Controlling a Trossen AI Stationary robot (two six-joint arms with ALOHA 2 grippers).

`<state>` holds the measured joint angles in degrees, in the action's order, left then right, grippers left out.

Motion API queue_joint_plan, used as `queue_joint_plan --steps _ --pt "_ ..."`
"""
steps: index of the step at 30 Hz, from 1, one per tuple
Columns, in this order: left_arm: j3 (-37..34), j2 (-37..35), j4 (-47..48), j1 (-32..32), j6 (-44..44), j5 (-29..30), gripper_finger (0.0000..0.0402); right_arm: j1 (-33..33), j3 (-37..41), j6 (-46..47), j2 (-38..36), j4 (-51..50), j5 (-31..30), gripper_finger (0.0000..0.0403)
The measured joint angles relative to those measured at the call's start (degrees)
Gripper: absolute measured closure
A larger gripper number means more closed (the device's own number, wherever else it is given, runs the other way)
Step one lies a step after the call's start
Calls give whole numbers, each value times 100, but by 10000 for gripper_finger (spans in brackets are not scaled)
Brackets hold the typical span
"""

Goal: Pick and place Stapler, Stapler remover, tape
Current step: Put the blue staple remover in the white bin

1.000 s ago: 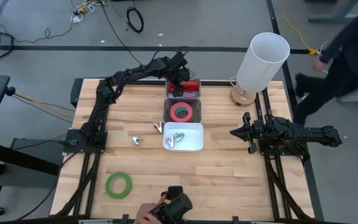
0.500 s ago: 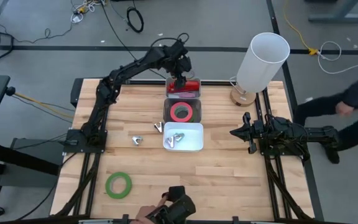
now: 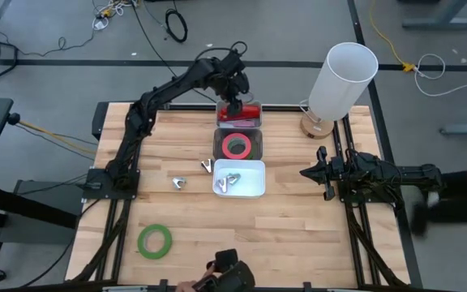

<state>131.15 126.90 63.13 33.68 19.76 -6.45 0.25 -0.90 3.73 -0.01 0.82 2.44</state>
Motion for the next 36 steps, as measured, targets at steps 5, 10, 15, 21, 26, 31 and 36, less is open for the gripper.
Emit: queue_joint_plan --steps 5,10,15,21,26,31,36 --pt "-2 -59 69 -122 -119 -136 115 0 -1 2 0 1 -2 389" --pt "-4 -234 62 -232 -146 -130 115 1 -1 1 0 0 -5 389" --pt "-4 -495 44 -335 -422 -92 115 1 -1 1 0 0 -1 389" --pt "-414 -896 -55 -478 -588 -76 115 0 1 2 0 0 0 389" --pt "-1409 -1441 -360 -594 -688 -66 115 0 1 2 0 1 -1 389" --pt "-2543 -2182 -861 -748 -722 -68 115 2 -1 2 0 0 -2 389" --pt "-3419 -2859 -1041 -910 -884 -76 115 2 0 1 0 0 0 389"
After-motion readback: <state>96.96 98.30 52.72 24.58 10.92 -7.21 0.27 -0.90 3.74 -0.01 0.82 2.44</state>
